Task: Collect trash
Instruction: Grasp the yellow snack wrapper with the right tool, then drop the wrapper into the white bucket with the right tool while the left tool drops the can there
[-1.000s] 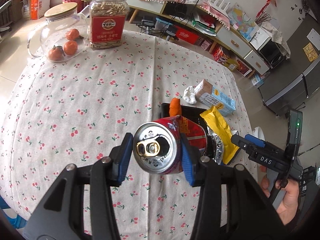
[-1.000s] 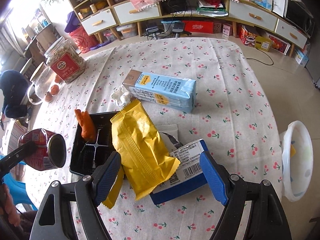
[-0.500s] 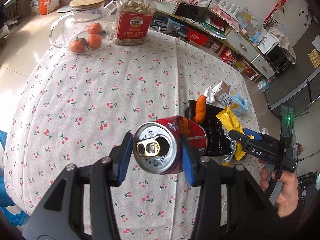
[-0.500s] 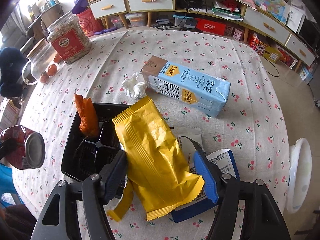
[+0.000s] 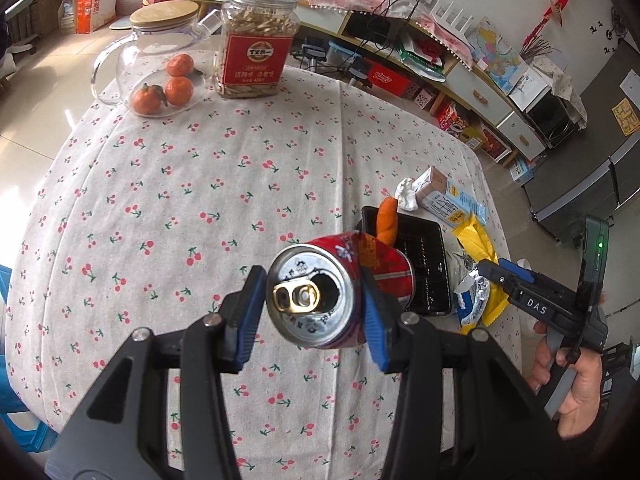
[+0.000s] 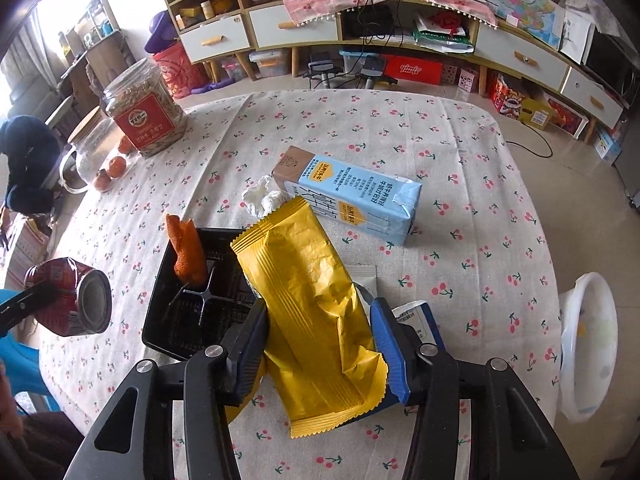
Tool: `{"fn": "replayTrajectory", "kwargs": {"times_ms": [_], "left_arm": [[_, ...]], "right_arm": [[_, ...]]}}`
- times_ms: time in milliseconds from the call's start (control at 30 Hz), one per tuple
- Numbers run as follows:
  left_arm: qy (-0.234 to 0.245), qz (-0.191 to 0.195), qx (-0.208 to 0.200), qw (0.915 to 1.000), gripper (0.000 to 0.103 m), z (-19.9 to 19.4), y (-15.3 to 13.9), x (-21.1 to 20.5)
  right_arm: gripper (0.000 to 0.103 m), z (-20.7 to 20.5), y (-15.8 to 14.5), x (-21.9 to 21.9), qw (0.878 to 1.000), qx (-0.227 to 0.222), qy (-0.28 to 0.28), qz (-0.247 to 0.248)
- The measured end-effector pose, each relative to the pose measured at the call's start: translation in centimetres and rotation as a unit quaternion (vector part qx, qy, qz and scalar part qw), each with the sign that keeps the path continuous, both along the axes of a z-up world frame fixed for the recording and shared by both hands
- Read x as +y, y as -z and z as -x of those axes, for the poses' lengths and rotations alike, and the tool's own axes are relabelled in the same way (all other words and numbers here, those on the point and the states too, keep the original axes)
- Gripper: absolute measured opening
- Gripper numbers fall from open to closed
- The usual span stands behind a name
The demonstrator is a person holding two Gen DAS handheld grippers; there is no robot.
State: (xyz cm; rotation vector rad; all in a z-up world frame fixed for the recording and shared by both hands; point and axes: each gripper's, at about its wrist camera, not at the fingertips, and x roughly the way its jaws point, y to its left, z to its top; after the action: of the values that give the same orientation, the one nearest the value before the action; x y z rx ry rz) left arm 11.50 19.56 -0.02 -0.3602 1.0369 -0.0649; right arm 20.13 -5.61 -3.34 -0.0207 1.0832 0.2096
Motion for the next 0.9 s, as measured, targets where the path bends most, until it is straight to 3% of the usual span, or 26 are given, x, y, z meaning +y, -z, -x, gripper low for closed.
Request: {"fn": "replayTrajectory", "kwargs": {"times_ms": [467, 900], "left_arm": [[0.055, -0.003, -0.011, 0.9984, 0.047, -2.3, -0.4, -7.5], [0.098, -0.003, -0.020, 0.9950, 0.047, -4.1, 0.2, -15.8]], "right_arm": [[0.052, 3.3, -1.8, -13.9, 0.992, -0.020, 0.115, -0.055], [0.053, 6.8, -0.4, -29.7, 0.962, -0.015, 0.264, -0.061]]}}
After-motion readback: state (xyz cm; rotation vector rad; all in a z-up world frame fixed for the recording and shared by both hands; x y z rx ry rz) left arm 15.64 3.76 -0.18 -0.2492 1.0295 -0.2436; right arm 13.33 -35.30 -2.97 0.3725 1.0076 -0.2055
